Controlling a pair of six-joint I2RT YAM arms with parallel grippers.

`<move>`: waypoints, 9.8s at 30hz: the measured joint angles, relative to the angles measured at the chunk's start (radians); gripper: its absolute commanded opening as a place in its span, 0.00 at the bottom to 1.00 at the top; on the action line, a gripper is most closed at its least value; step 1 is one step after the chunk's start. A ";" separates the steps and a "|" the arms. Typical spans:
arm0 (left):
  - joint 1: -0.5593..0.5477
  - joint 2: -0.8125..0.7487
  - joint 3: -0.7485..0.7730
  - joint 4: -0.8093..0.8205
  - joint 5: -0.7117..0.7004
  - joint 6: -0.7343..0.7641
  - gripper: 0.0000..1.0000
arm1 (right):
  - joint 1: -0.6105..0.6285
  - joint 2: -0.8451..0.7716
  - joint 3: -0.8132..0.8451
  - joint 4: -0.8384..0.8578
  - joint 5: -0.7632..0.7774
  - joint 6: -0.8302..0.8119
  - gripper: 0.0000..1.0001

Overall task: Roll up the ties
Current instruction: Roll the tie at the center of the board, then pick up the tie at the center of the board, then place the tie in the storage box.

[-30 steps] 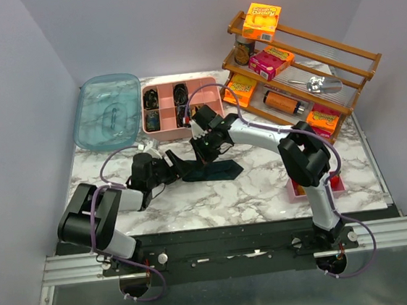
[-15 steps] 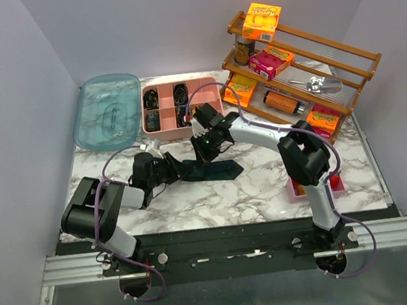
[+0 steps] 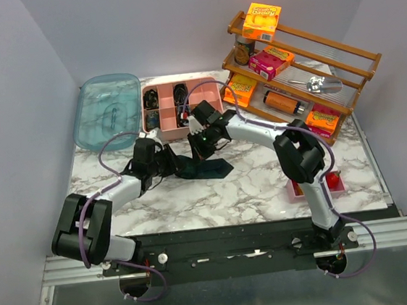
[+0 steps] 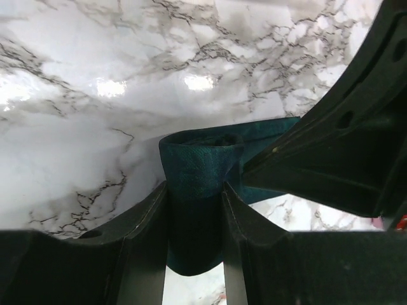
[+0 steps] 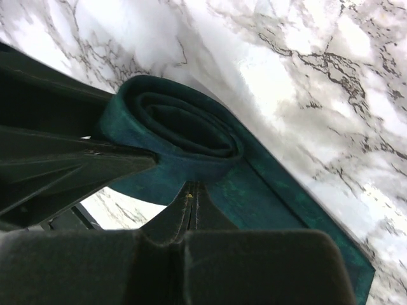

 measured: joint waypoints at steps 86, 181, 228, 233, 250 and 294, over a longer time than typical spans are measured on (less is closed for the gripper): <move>-0.309 -0.130 0.359 -0.723 -0.568 0.054 0.99 | 0.010 -0.202 -0.114 0.002 0.023 0.002 0.02; 0.042 -0.391 0.232 -0.296 0.331 0.060 0.18 | -0.122 -0.428 -0.175 0.147 -0.394 -0.193 1.00; 0.023 -0.449 0.246 -0.358 0.364 0.064 0.87 | -0.089 -0.369 -0.197 0.230 -0.645 -0.076 0.01; 0.022 -0.445 0.298 -0.470 0.156 0.085 0.99 | -0.086 -0.330 -0.136 0.217 -0.563 -0.058 0.01; 0.022 -0.462 0.359 -0.549 -0.298 0.135 0.99 | -0.201 -0.084 0.250 0.154 -0.260 0.064 0.01; 0.022 -0.401 0.262 -0.543 -0.318 0.139 0.99 | -0.274 0.010 0.181 0.053 0.369 0.168 0.01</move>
